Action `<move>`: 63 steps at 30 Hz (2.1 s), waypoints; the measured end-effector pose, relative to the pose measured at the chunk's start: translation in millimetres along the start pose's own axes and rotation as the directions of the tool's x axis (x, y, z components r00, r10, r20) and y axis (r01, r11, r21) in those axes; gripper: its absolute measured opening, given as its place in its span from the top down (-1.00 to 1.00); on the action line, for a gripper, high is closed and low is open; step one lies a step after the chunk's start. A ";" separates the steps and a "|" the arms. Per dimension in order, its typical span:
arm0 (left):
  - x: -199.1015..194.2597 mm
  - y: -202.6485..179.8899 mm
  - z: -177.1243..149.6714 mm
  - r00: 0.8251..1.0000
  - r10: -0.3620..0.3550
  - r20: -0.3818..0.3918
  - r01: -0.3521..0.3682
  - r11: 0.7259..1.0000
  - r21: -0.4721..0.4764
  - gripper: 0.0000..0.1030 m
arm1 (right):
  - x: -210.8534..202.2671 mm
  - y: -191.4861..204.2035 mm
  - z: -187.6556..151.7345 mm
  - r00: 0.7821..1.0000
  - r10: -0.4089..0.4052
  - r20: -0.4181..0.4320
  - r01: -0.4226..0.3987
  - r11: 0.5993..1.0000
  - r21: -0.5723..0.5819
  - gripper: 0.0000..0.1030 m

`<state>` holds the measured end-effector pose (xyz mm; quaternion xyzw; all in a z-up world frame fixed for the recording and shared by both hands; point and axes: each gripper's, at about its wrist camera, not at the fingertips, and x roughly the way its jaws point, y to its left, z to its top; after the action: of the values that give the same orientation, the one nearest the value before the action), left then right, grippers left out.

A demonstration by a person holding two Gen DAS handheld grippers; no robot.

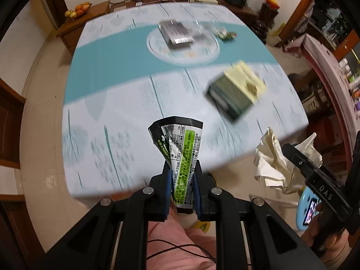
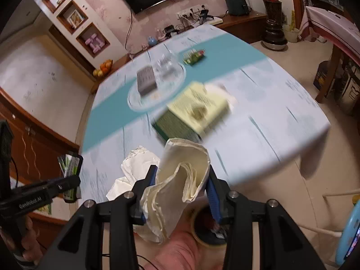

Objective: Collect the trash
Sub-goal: 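Carry the wrapper and white paper off the table toward the bin, then lower the wrapper and white paper over the bin and open both tools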

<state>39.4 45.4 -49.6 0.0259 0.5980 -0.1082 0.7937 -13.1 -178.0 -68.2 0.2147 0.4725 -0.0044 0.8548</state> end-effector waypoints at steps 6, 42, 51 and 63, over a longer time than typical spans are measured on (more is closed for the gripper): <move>-3.4 -36.9 -52.5 1.000 0.001 -0.022 0.000 0.999 0.040 0.71 | -20.5 -23.1 -58.1 0.999 -0.027 -0.045 0.026 0.999 -0.024 0.20; 312.4 -97.1 -145.6 0.978 0.037 -0.206 0.039 0.935 0.354 0.28 | 194.0 -182.4 -230.8 0.949 -0.137 -0.285 0.249 0.878 0.408 0.16; 338.4 -88.9 -156.7 0.975 0.068 -0.212 0.027 0.910 0.414 -0.30 | 237.8 -187.1 -257.4 0.936 -0.131 -0.327 0.267 0.869 0.416 0.15; 326.6 -45.5 -163.4 0.977 0.101 -0.186 -0.034 0.943 0.332 -0.30 | 260.4 -160.3 -252.9 0.942 -0.096 -0.321 0.225 0.889 0.398 -0.03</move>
<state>-38.6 -17.1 -403.8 0.1885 0.6474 -0.1753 0.7173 -106.5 -178.8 -453.9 0.3554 0.5971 -0.1477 0.7038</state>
